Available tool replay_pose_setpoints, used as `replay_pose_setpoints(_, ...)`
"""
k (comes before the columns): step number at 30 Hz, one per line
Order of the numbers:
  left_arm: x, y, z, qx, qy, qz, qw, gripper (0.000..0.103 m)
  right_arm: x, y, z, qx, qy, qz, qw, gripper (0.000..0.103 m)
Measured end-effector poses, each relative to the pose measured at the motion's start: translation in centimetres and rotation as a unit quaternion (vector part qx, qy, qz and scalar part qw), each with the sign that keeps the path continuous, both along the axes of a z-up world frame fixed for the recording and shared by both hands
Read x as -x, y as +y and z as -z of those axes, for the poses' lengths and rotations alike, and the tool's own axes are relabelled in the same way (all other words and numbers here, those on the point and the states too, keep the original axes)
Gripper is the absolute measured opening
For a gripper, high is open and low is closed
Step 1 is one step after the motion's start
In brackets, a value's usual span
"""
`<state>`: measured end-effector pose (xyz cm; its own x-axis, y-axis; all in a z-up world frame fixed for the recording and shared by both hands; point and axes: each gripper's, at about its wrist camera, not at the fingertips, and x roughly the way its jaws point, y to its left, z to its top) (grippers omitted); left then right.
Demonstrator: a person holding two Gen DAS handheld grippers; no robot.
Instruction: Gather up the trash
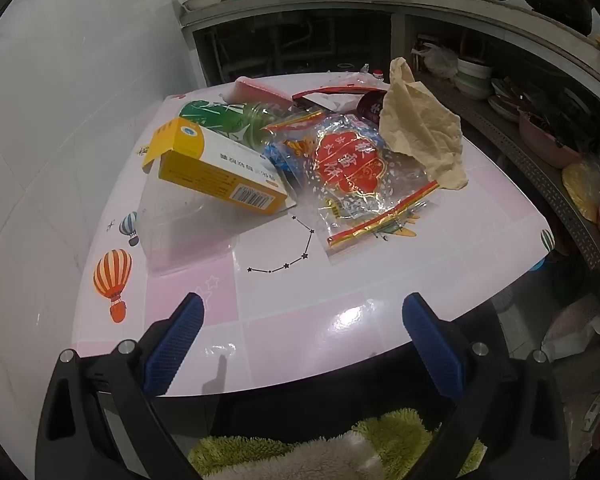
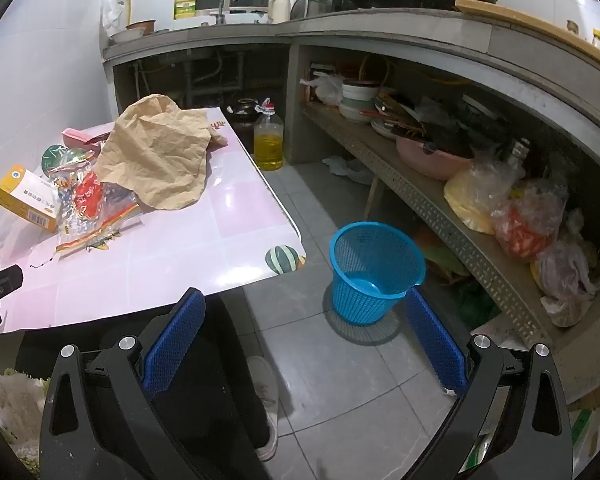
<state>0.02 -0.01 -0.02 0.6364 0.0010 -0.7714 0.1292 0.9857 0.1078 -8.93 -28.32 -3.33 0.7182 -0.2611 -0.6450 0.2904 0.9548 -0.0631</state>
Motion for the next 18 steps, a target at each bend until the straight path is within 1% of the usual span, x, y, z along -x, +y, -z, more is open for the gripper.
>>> replay_pose_setpoints(18, 0.0, -0.03, 0.02, 0.002, -0.001, 0.0, 1.0, 0.097, 0.09, 0.05, 0.44, 0.003, -0.003, 0.001, 1.0, 0.095)
